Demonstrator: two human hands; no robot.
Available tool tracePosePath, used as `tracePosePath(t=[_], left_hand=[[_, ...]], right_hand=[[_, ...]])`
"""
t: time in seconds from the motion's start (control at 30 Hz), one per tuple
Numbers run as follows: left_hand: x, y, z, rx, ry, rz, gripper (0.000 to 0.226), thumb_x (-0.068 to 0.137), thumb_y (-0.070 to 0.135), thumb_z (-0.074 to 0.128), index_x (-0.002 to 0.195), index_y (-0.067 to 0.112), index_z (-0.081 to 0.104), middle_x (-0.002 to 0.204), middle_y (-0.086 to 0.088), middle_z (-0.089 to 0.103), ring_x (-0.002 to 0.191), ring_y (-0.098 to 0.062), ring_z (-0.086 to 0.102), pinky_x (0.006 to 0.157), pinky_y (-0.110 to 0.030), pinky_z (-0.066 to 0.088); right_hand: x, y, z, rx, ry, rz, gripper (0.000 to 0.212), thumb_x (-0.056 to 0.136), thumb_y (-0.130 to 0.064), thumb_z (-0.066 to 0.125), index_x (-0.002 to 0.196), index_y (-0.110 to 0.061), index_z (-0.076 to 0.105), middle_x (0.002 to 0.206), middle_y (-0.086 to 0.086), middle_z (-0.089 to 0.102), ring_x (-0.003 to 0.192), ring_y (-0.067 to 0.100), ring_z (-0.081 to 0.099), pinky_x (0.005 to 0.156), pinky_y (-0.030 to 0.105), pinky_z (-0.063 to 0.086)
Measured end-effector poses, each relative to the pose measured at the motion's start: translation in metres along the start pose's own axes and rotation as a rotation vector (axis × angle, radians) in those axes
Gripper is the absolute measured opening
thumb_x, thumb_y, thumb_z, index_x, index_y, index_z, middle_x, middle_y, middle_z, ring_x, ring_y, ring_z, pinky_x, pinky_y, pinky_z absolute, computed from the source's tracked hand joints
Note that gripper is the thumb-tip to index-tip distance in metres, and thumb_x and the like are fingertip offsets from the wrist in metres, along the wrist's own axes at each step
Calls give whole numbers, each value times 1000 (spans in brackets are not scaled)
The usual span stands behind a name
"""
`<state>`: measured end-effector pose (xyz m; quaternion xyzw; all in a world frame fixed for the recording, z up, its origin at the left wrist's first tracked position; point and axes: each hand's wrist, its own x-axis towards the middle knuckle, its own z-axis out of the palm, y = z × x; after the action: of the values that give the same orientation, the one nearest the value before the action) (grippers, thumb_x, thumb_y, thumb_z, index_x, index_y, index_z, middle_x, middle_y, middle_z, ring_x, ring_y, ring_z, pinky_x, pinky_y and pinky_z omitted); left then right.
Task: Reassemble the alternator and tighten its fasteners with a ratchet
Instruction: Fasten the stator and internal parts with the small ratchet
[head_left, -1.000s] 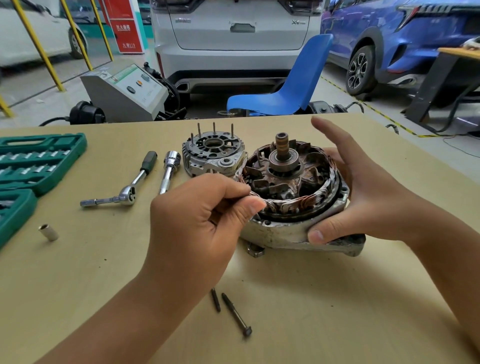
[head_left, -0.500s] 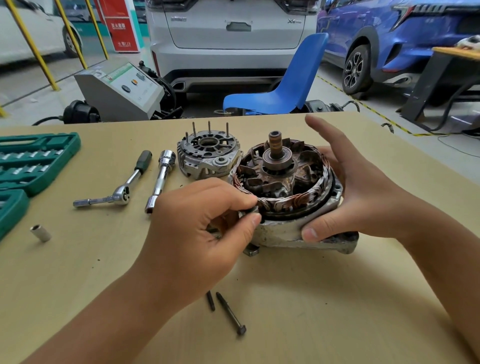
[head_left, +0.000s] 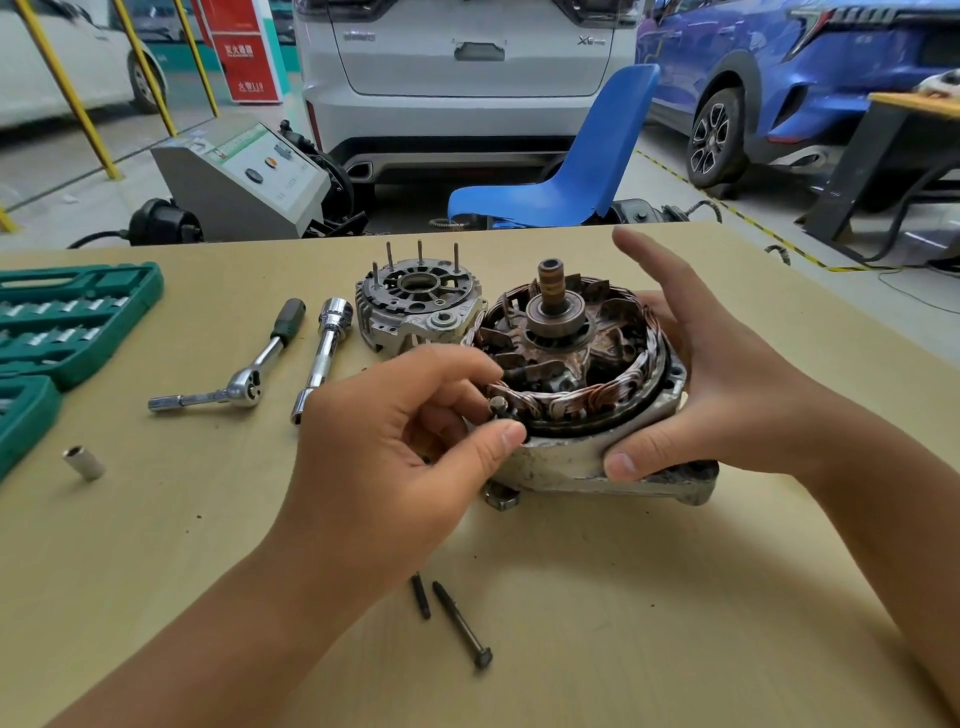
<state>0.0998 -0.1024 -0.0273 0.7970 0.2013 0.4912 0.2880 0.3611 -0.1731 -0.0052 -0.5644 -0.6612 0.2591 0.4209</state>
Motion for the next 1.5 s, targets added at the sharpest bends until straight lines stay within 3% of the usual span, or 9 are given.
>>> tracePosePath(t=[0.23, 0.5, 0.67, 0.83, 0.97, 1.1, 1.27, 1.4, 1.5], left_hand=[[4, 2, -4, 55, -19, 35, 16, 79, 18, 83, 94, 14, 79, 82, 10, 73, 72, -10, 70, 60, -18, 54], [0, 7, 3, 50, 28, -38, 10, 77, 21, 83, 84, 17, 77, 73, 12, 69, 64, -13, 67, 54, -24, 52], [-2, 7, 5, 16, 43, -86, 13, 76, 22, 84, 85, 19, 76, 71, 8, 69, 60, -19, 66, 51, -35, 53], [-3, 8, 3, -6, 33, -131, 31, 68, 32, 89, 93, 21, 76, 74, 4, 69, 62, -20, 65, 53, -35, 55], [-3, 4, 2, 55, 32, -138, 37, 66, 42, 89, 94, 22, 75, 76, 9, 66, 62, -18, 62, 53, -33, 54], [-2, 1, 7, 55, 71, -162, 36, 66, 47, 87, 95, 29, 75, 76, 11, 68, 63, -16, 63, 54, -29, 54], [6, -1, 16, 70, 145, -176, 33, 74, 40, 89, 100, 24, 76, 79, 14, 71, 73, -9, 70, 61, -20, 57], [17, -5, 20, 107, 140, -185, 35, 77, 28, 90, 109, 21, 76, 81, 15, 70, 73, -6, 68, 60, -13, 53], [17, -9, 20, 84, 85, -158, 41, 77, 25, 90, 115, 27, 74, 81, 17, 68, 72, -8, 66, 58, -15, 52]], right_hand=[[0, 0, 1, -12, 7, -1, 140, 40, -48, 102, 151, -59, 18, 138, -12, 57, 127, 15, 60, 107, 48, 45], [-2, -2, 1, -9, 3, 8, 141, 39, -44, 102, 151, -59, 19, 136, -18, 56, 127, 12, 60, 107, 45, 45], [-1, -4, 1, 4, 4, 12, 141, 37, -41, 102, 150, -60, 19, 140, -12, 55, 126, 13, 60, 108, 44, 46], [0, -3, 1, 16, 1, 14, 140, 38, -40, 102, 150, -61, 20, 138, -14, 56, 126, 11, 60, 106, 39, 47], [1, -1, 0, 47, -7, 30, 138, 38, -38, 102, 149, -61, 22, 134, -19, 58, 125, 9, 61, 101, 23, 51], [5, 2, -1, 123, -21, 60, 135, 39, -30, 102, 145, -64, 26, 135, -12, 60, 124, 14, 63, 98, 23, 52], [13, 1, -4, 319, -19, 180, 128, 37, -22, 101, 137, -68, 36, 144, 11, 50, 114, 31, 69, 97, 41, 57], [17, 6, -5, 397, 57, 269, 123, 42, -19, 97, 143, -57, 37, 122, 19, 68, 102, 35, 73, 76, 33, 62], [12, 10, -7, 423, 80, 300, 126, 38, -24, 101, 142, -58, 39, 115, 14, 74, 104, 36, 73, 75, 33, 61]])
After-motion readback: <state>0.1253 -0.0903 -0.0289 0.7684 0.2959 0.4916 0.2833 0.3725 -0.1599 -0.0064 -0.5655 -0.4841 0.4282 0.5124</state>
